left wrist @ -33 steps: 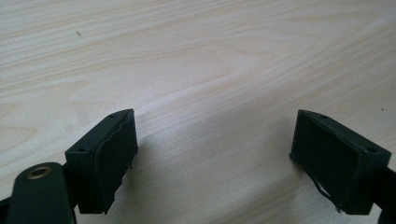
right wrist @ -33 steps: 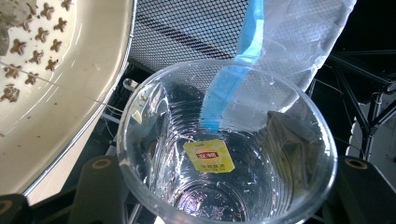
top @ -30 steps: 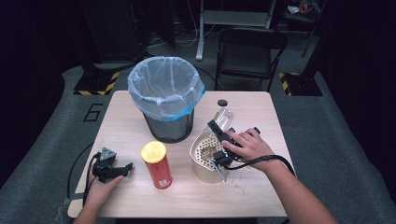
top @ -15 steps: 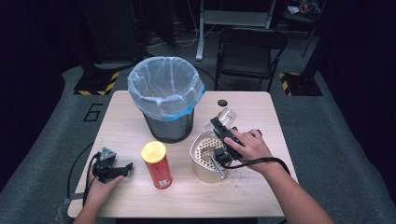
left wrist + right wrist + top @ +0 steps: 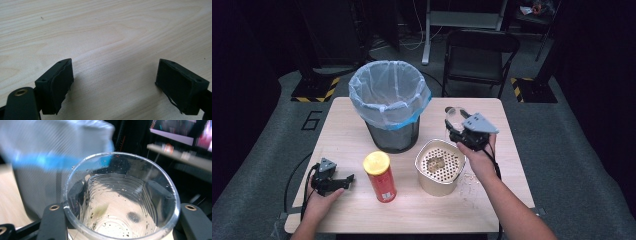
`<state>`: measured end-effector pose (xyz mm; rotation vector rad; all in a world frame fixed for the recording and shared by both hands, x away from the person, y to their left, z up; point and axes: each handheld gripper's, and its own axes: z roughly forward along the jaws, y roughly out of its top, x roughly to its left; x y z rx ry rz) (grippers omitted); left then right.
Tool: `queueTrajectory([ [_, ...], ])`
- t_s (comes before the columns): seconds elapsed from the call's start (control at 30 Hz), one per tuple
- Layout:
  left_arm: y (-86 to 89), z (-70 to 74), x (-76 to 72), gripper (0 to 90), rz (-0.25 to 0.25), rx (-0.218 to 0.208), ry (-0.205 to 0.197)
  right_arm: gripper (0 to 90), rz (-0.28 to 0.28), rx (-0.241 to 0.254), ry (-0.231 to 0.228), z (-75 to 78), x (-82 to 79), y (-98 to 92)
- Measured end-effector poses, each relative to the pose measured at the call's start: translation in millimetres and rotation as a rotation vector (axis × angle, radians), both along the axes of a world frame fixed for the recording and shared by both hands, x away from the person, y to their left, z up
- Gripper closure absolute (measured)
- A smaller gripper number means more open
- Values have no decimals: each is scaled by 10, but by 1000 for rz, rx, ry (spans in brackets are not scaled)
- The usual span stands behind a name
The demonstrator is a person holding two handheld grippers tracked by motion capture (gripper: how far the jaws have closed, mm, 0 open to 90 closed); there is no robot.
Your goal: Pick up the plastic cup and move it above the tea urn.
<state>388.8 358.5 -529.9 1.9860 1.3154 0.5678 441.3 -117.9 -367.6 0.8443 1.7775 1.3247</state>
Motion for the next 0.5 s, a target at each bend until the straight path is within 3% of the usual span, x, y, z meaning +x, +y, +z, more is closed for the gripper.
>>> queueTrajectory([
  [0.1, 1, 0, 0, 140, 0, 0, 1, 379, 1, 228, 87, -5, 146, -122],
  [0.2, 0, 0, 0, 140, 0, 0, 0, 380, -21, 415, 197, -33, 302, -219],
  [0.23, 0, 0, 0, 140, 0, 0, 0, 380, -30, 458, 222, -44, 351, -252],
  [0.33, 1, 1, 0, 140, -1, 1, 1, 379, -80, 503, 248, -56, 461, -331],
  [0.5, 1, 0, 0, 140, 0, 0, 0, 377, -88, 485, 242, -43, 505, -392],
])
